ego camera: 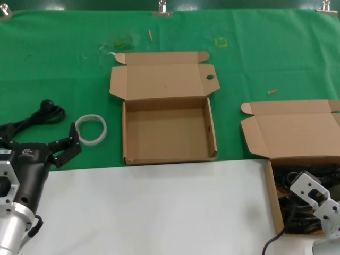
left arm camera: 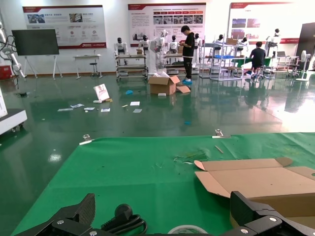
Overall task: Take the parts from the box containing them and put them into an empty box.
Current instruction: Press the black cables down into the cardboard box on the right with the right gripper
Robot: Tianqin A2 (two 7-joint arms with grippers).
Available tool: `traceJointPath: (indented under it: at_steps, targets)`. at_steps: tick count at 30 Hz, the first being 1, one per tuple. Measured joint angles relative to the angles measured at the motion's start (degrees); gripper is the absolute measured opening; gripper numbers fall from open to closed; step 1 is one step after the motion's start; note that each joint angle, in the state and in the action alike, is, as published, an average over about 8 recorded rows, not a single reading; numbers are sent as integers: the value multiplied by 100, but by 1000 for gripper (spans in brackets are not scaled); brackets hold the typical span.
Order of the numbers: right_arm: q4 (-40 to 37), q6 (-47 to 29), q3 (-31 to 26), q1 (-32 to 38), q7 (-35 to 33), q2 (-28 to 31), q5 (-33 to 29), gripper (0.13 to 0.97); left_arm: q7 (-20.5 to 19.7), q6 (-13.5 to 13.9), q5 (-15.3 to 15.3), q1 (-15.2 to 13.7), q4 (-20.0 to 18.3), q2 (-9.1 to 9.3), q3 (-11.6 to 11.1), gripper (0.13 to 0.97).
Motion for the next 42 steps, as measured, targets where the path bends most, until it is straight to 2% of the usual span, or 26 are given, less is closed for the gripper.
traceJointPath:
  at_steps: [3, 12, 21, 29, 30, 38, 42]
  targets:
    - [-177, -131, 29, 69, -48, 0, 66, 154, 0, 0, 0, 0, 0, 0, 0, 966]
    - [-661, -439, 14, 329, -206, 0, 265, 235, 0, 0, 0, 0, 0, 0, 0, 966]
    - [-869, -470, 13, 384, -267, 4, 319, 379, 0, 0, 0, 0, 0, 0, 0, 966]
    - [-816, -342, 101, 295, -281, 4, 260, 564, 0, 0, 0, 0, 0, 0, 0, 966]
    - [-793, -324, 108, 280, -277, 4, 252, 564, 0, 0, 0, 0, 0, 0, 0, 966]
    - [-675, -227, 130, 194, -208, 4, 215, 780, 0, 0, 0, 0, 0, 0, 0, 966]
    - [-699, -230, 142, 207, -180, 4, 208, 780, 0, 0, 0, 0, 0, 0, 0, 966]
